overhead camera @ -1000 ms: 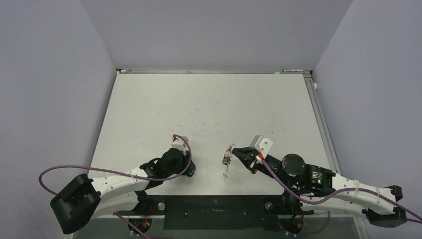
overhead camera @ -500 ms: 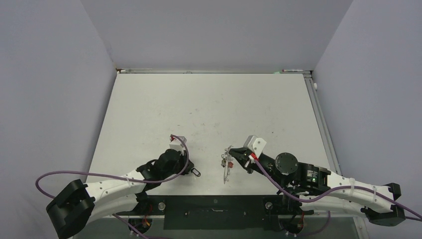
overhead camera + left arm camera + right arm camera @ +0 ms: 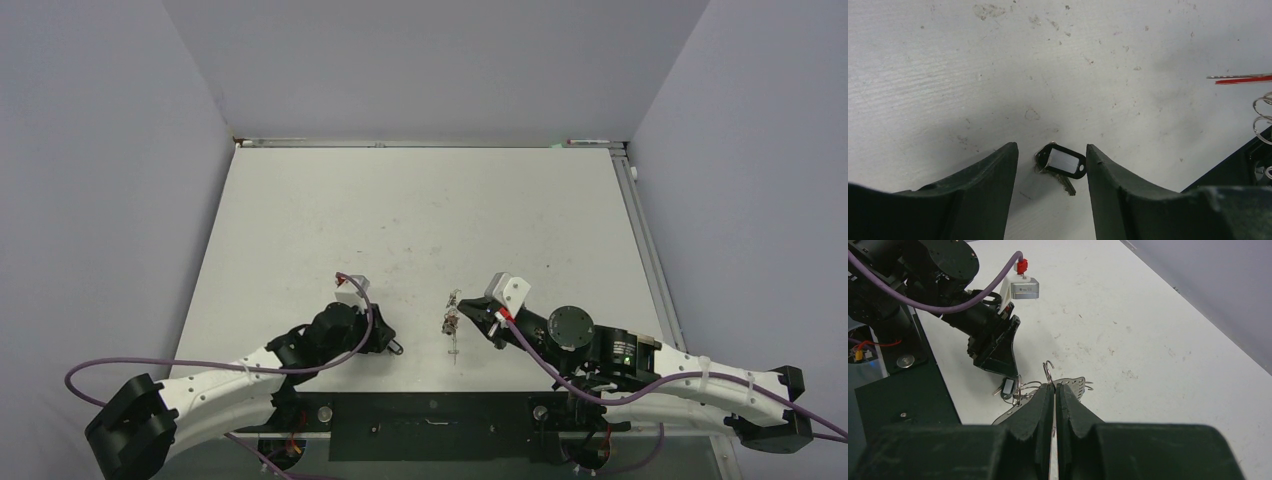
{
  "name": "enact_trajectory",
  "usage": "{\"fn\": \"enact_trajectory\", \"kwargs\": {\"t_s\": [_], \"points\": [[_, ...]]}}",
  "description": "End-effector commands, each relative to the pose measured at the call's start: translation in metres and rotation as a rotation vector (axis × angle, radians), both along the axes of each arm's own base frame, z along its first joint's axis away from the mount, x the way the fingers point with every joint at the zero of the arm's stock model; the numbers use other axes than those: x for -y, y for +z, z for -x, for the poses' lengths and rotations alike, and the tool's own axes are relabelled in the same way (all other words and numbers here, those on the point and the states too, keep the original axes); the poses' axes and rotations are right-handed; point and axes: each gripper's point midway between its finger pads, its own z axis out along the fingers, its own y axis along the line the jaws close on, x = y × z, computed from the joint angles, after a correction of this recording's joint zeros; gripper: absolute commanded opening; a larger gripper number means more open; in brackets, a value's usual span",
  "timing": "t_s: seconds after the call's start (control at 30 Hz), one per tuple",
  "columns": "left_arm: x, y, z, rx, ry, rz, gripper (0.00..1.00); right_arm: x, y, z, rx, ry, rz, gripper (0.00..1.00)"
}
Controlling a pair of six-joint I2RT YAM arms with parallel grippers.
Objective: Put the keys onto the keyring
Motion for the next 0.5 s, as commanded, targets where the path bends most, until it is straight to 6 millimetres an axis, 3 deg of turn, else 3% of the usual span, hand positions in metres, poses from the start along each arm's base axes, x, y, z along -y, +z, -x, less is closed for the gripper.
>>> {"fn": "enact_trajectory", "kwargs": {"t_s": [0.0,0.47], "points": [[0.0,0.001,0.003,-0.017,0.018,0.026,0.47,-0.002,0.037,0.001,0.022,0.004,-0.103,0.05],[-0.004,-0.01,0.007,-0.047,0.043,-0.058,0.31,-0.005,0.036,0.002,0.028,0.018,-0.096,0.05]]}}
